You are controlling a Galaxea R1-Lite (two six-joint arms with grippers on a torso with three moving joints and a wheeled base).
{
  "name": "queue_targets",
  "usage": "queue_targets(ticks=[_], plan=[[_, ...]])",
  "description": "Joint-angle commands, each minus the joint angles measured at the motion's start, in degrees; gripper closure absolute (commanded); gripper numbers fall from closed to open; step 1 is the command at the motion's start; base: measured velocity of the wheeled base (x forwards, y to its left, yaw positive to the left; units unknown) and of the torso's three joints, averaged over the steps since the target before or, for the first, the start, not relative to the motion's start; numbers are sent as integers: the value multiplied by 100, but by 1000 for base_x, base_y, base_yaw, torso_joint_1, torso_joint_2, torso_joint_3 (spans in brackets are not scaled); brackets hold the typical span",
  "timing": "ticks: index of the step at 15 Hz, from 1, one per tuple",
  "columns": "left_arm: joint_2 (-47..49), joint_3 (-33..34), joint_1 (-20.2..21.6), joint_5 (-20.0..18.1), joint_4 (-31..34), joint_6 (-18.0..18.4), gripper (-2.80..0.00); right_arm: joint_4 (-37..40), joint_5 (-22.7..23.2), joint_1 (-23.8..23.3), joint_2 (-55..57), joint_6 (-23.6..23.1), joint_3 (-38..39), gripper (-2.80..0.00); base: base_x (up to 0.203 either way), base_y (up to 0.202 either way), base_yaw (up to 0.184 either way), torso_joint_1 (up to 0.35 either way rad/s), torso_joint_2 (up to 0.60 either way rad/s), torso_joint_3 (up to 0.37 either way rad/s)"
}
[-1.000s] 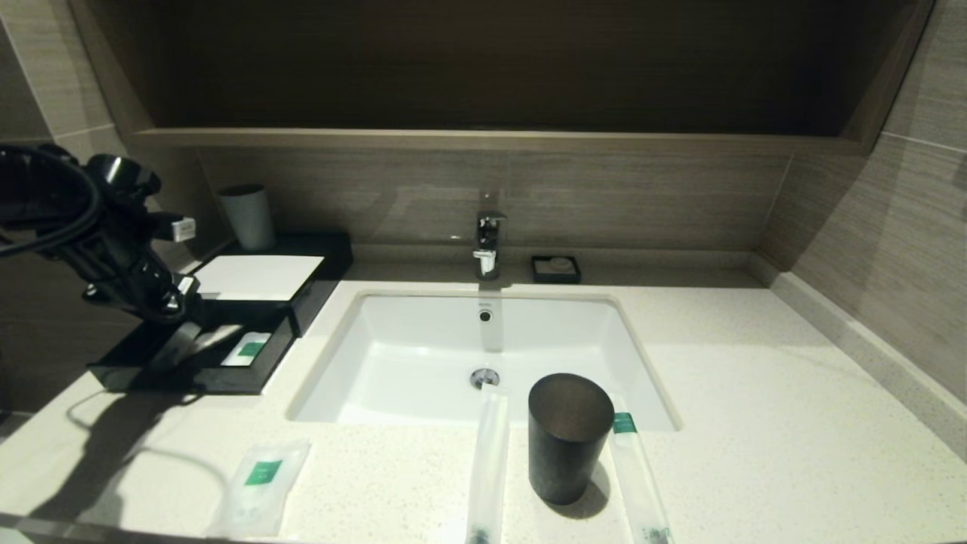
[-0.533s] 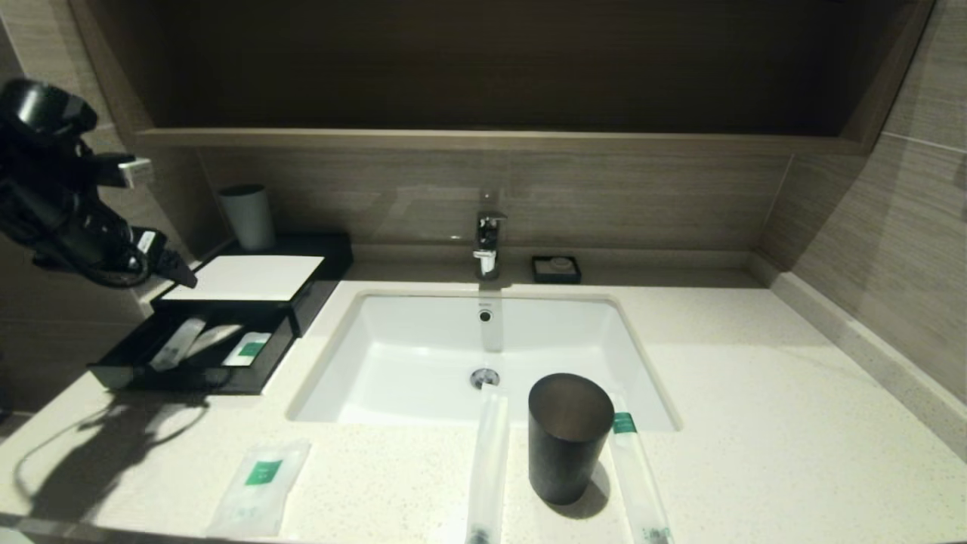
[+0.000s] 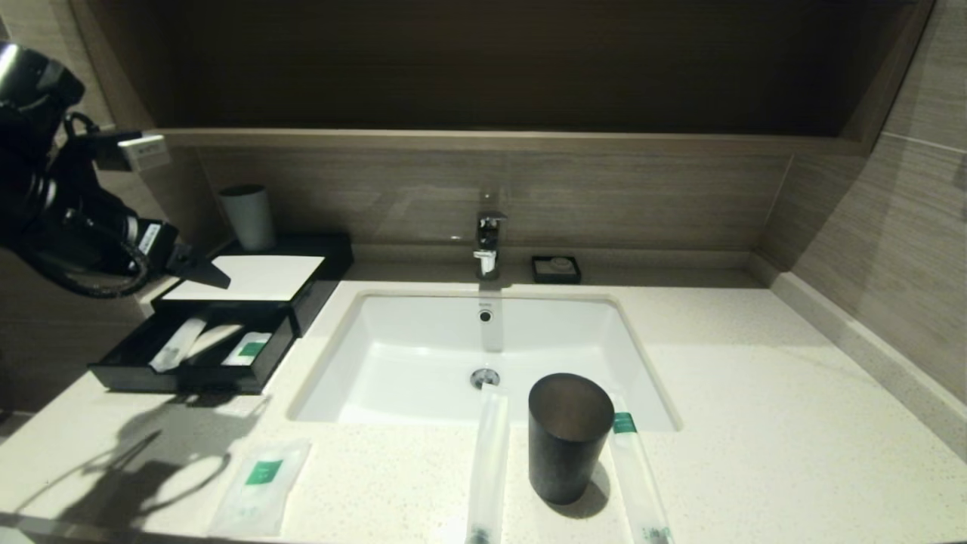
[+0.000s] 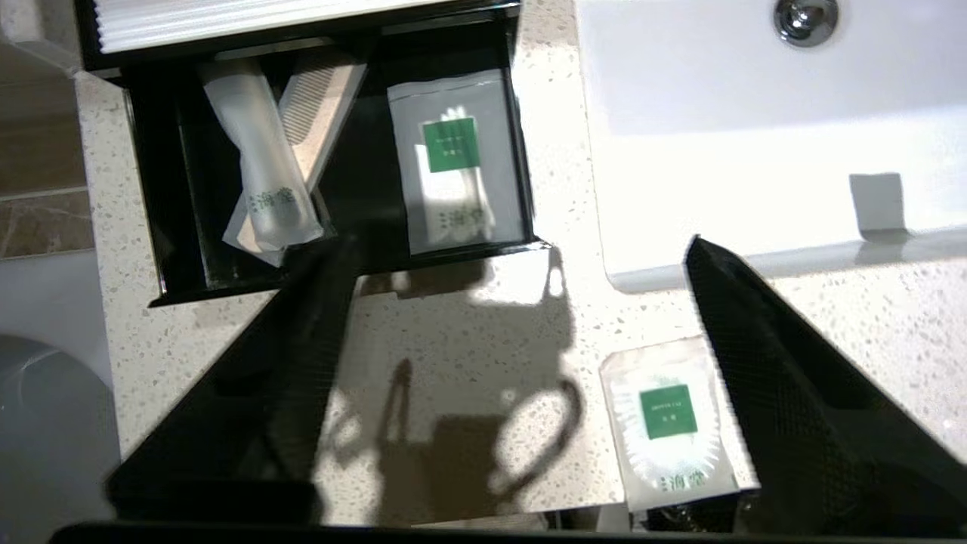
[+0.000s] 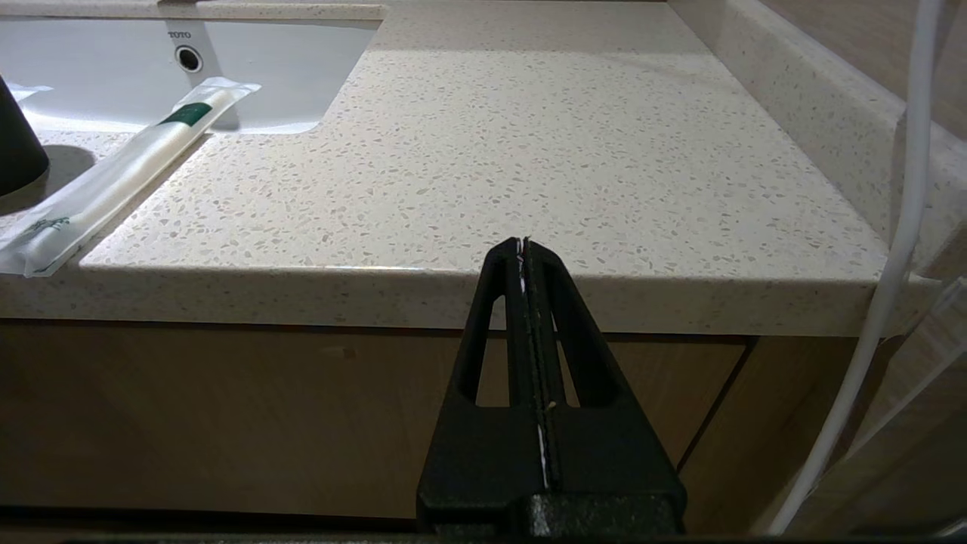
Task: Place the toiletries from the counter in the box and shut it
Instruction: Place the bathroom toiletry into the drawer, then pick up the bathroom toiletry
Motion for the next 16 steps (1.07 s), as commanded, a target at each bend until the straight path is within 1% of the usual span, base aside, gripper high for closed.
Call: queue_targets(ticks=[1,4,6,8,9,11,13,16], plan=[[-246,145,-128,-55,56,-5,0,0,0,0,-4,-5,0,0,0,0,0,0,0,0],[-518,446,-292,-47,136,8,0,0,0,0,0,-5,0,0,0,0,0,0,0,0],[-833,846,-534,-46,129,6,0,0,0,0,0,-5,0,0,0,0,0,0,0,0],[-950,1104,-794,-56,125,-20,0,0,0,0,0,-5,0,0,0,0,0,0,0,0],[-989,1196,-924,-64,113,-90,0,0,0,7,0,-5,0,0,0,0,0,0,0,0],[-1016,1245,-1247,-65,94,-587,0,0,0,0,0,-5,0,0,0,0,0,0,0,0],[-1039,1277,-1733,-57,147,-1096,0,0,0,0,0,-5,0,0,0,0,0,0,0,0],[-1068,1445,-2443,-58,335,-1572,0,0,0,0,0,-5,0,0,0,0,0,0,0,0]])
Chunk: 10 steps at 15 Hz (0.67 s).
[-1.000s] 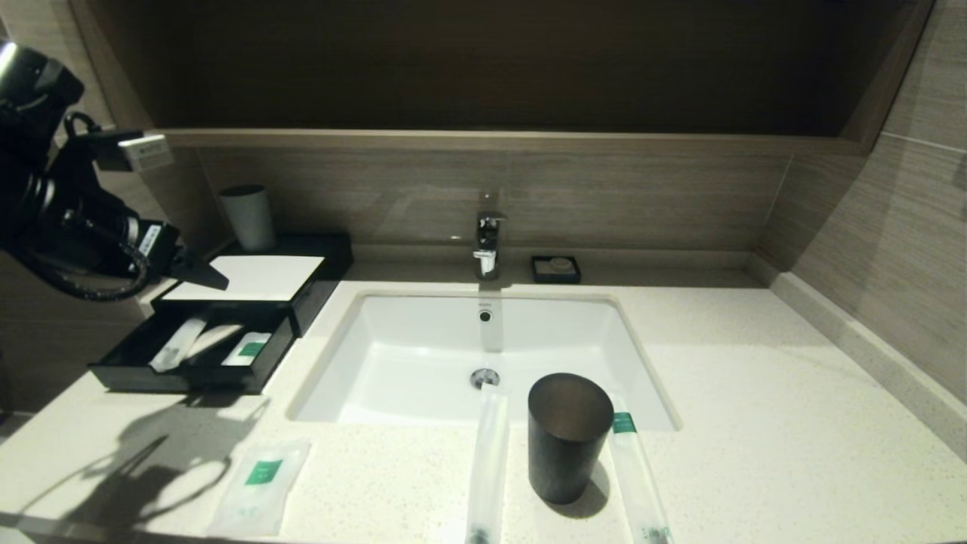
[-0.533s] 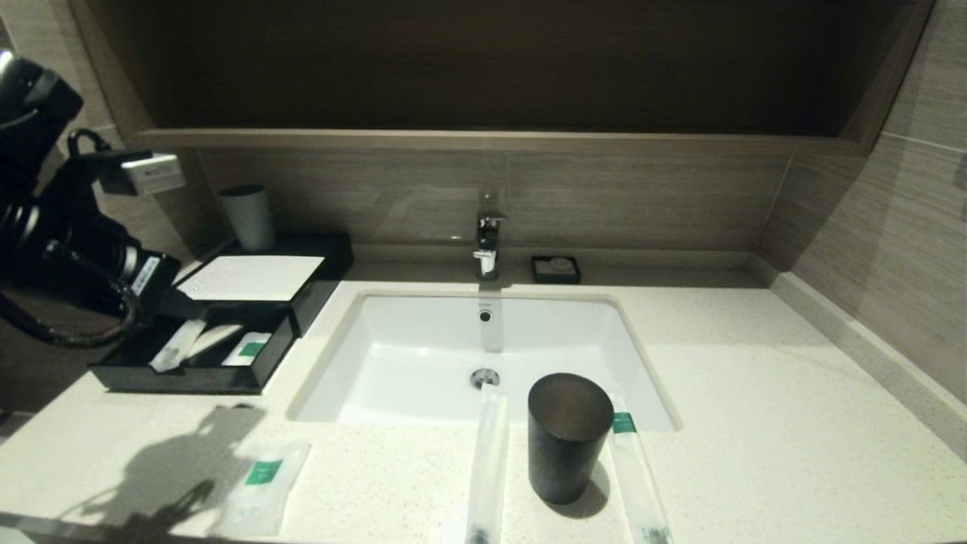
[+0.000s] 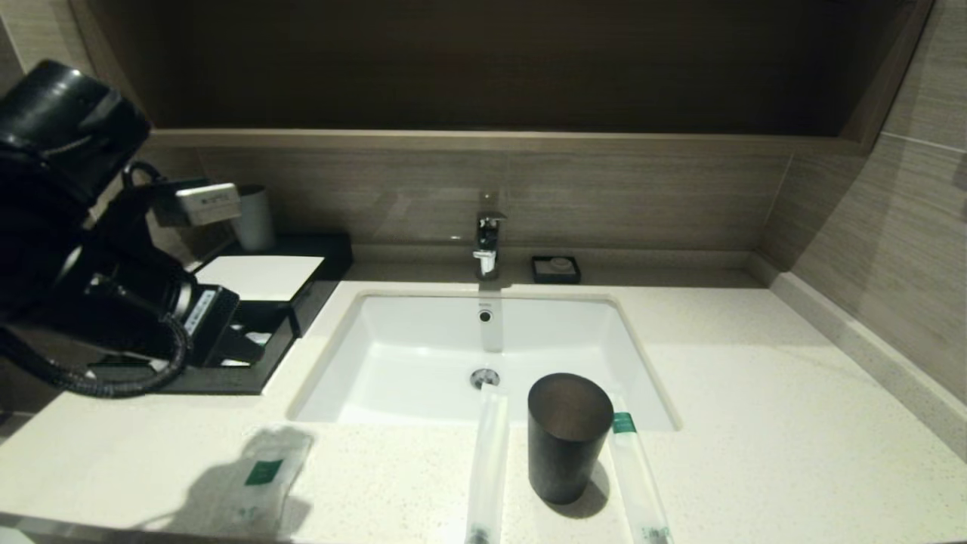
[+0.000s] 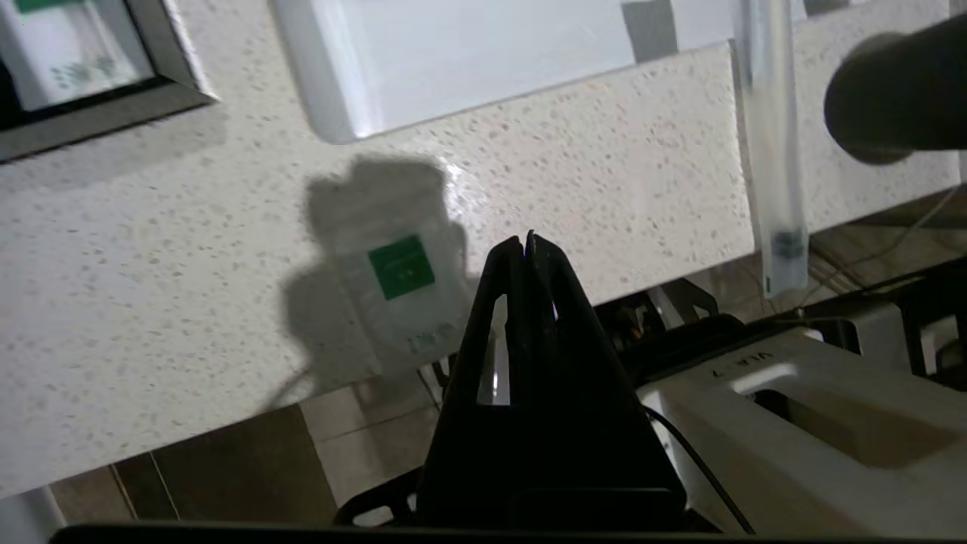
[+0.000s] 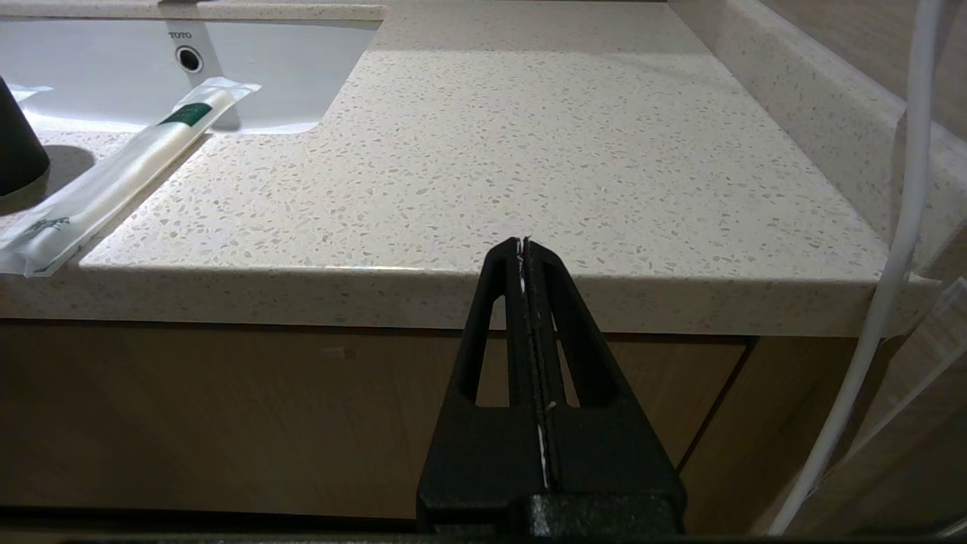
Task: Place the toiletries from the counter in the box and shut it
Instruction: Pick up the bathroom toiletry
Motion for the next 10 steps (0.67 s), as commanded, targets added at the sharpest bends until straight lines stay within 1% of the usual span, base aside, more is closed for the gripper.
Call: queue_targets(ticks=[1,3,5,7,9,10], plan=[[-9,223,-531,-7,86,-302,0,0,0,0,0,-5,0,0,0,0,0,0,0,0],[30,411,-740,-75,59,-480,0,0,0,0,0,-5,0,0,0,0,0,0,0,0],[112,491,-816,-501,44,-621,0,0,0,0,0,-5,0,0,0,0,0,0,0,0],[210,435,-902,-942,45,-961,0,0,0,0,0,-5,0,0,0,0,0,0,0,0],[226,433,-1085,-1117,53,-1127,0,0,0,0,0,-5,0,0,0,0,0,0,0,0],[241,484,-1208,-1129,54,-1164,0,0,0,0,0,-5,0,0,0,0,0,0,0,0]])
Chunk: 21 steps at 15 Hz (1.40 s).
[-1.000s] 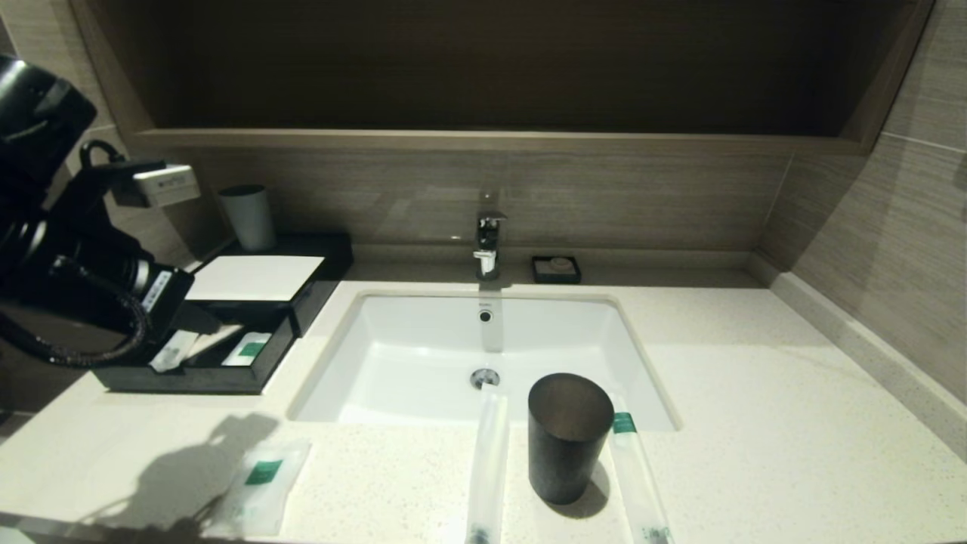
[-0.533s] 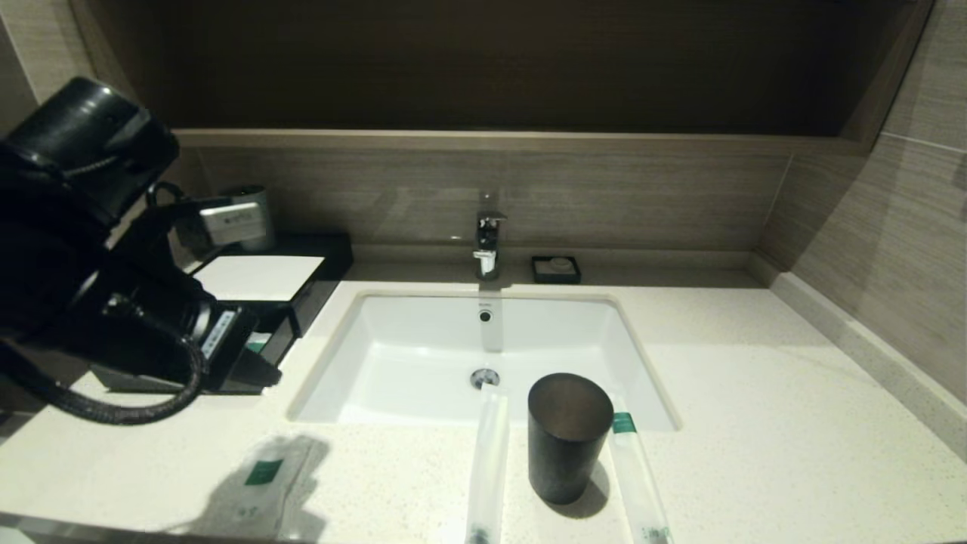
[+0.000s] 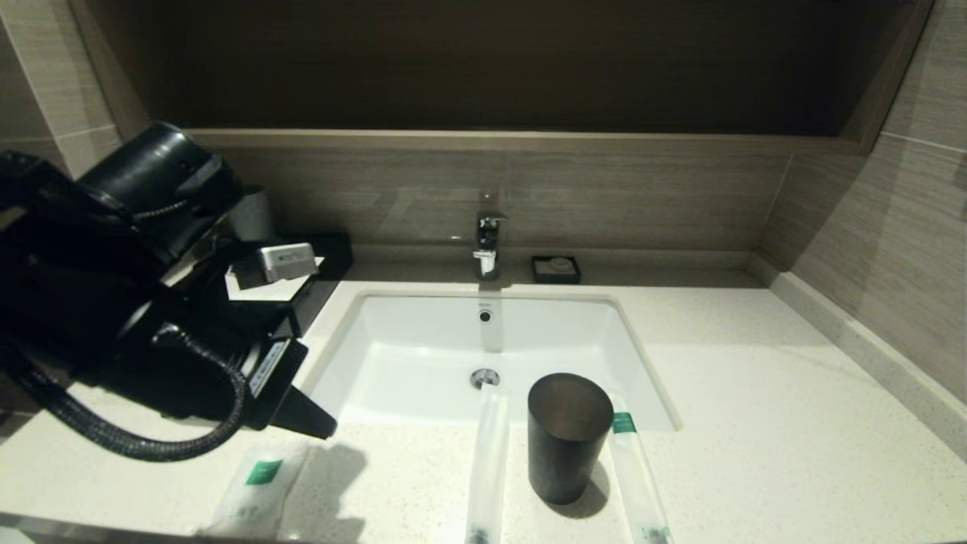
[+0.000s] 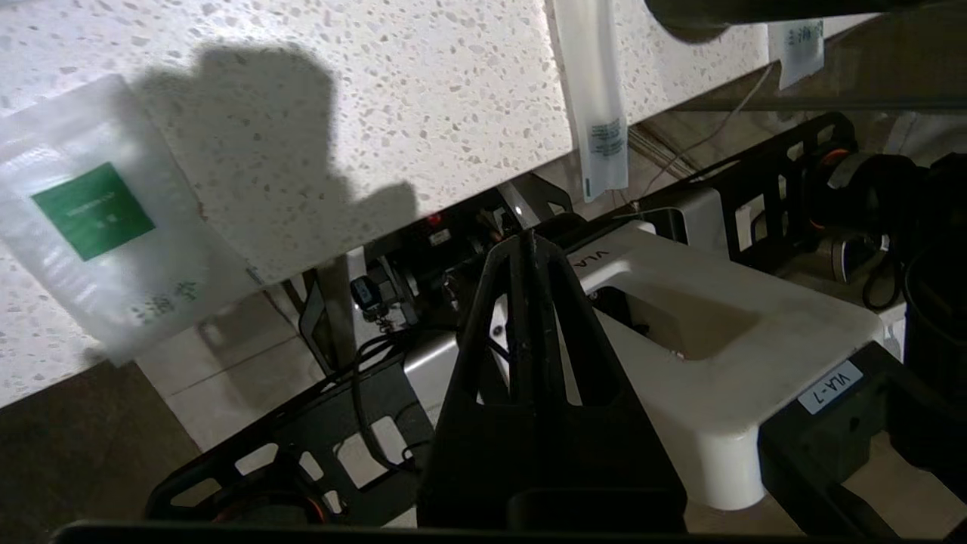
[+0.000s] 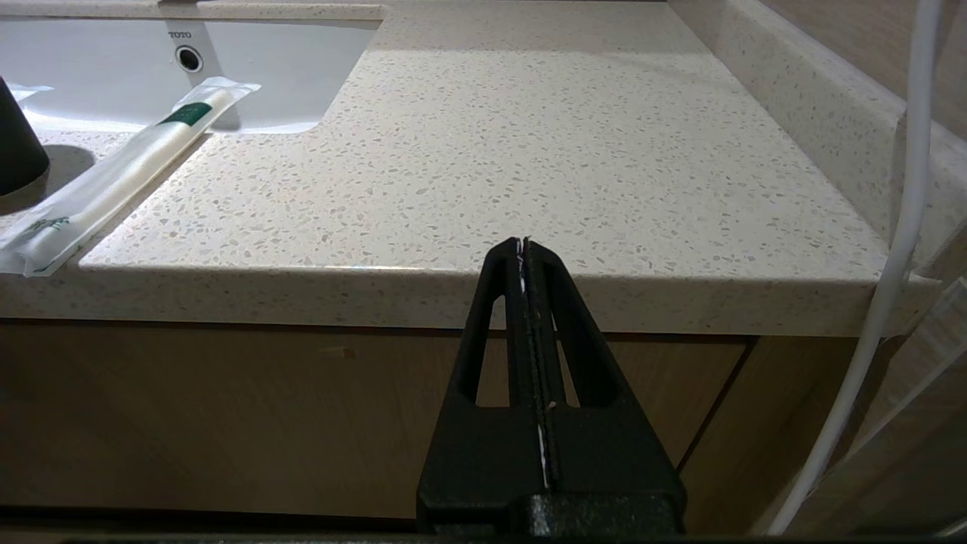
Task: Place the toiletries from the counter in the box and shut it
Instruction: Pick up the bathroom toiletry
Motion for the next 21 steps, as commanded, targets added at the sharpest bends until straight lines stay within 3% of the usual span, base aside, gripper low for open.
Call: queue_targets(ticks=[1,7,12,15,21], plan=[[115,101,-267,-37,37,-56,0,0,0,0,0,-4,0,0,0,0,0,0,0,0],[447,83,-786,-57,4,-273,0,0,0,0,-1,-4,0,0,0,0,0,0,0,0],[701,34,-1065,-48,-188,-656,0,0,0,0,0,-4,0,0,0,0,0,0,0,0],[886,2,-1242,55,-388,-1103,0,0,0,0,0,-4,0,0,0,0,0,0,0,0],[1190,-113,-1687,1041,-457,-1545,0,0,0,0,0,-4,0,0,0,0,0,0,0,0]])
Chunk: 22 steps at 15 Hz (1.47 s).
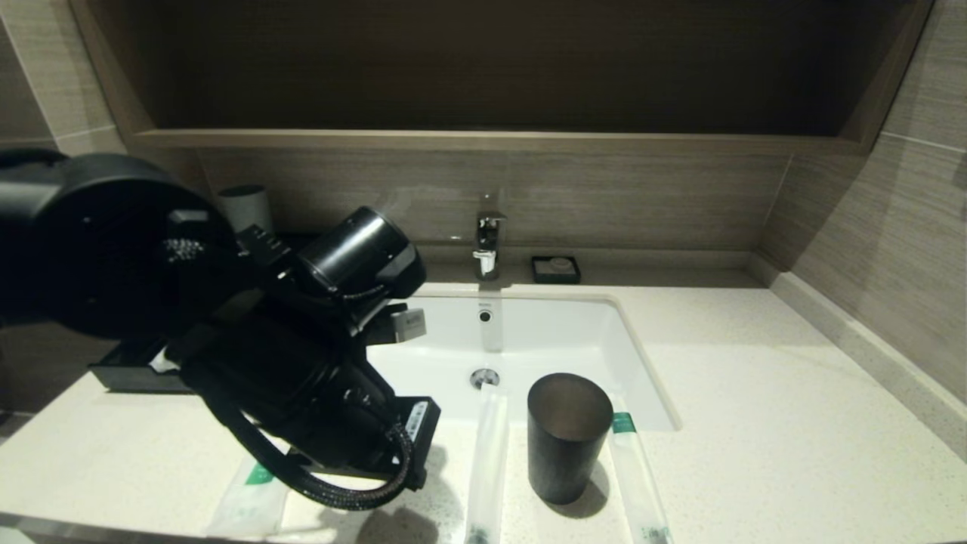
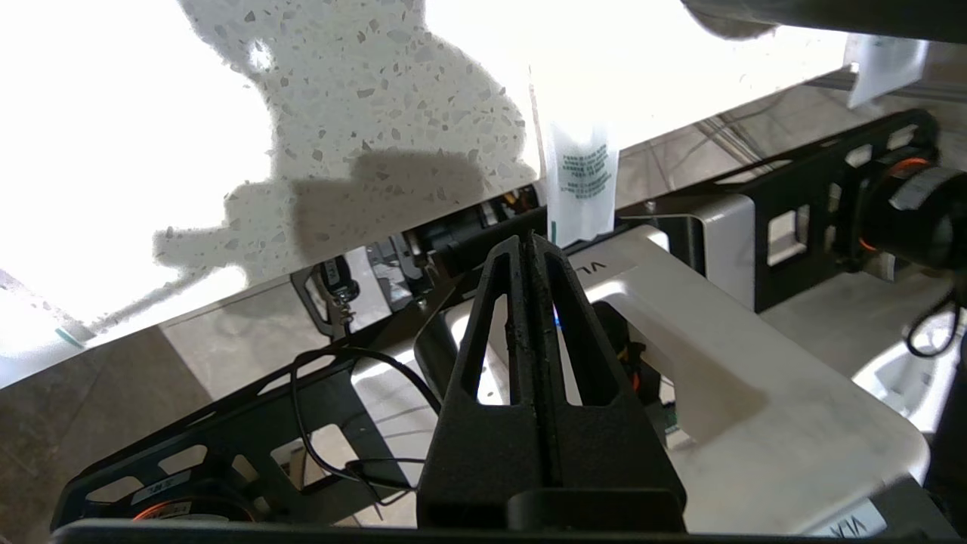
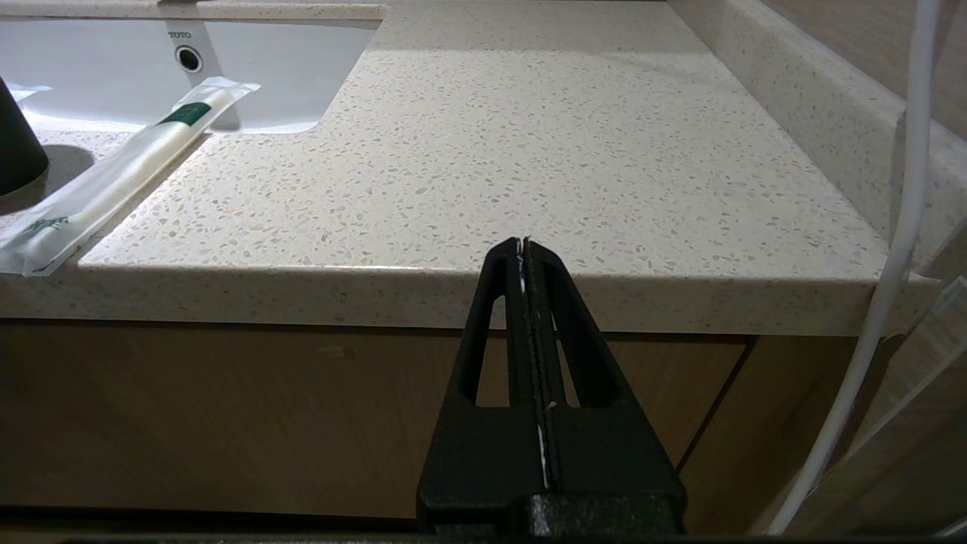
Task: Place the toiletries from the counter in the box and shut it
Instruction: Pick up the bathroom toiletry
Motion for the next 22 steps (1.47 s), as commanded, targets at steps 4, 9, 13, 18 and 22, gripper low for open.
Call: queue_targets(ticks=[4,9,13,18,22], plan=[[230,-196,-299,408,85,-214,0,0,0,0,0,-2,0,0,0,0,0,0,0,0],[450,-605,-480,638,338,-478,0,0,0,0,0,-2,0,0,0,0,0,0,0,0],[629,-1010,-504,589,653,-532,0,0,0,0,0,-2,0,0,0,0,0,0,0,0],[740,-1135,-549,586,724,-617,0,0,0,0,0,-2,0,0,0,0,0,0,0,0],[739,-1228,-585,586,820,-617,-280,0,0,0,0,-2,0,0,0,0,0,0,0,0]])
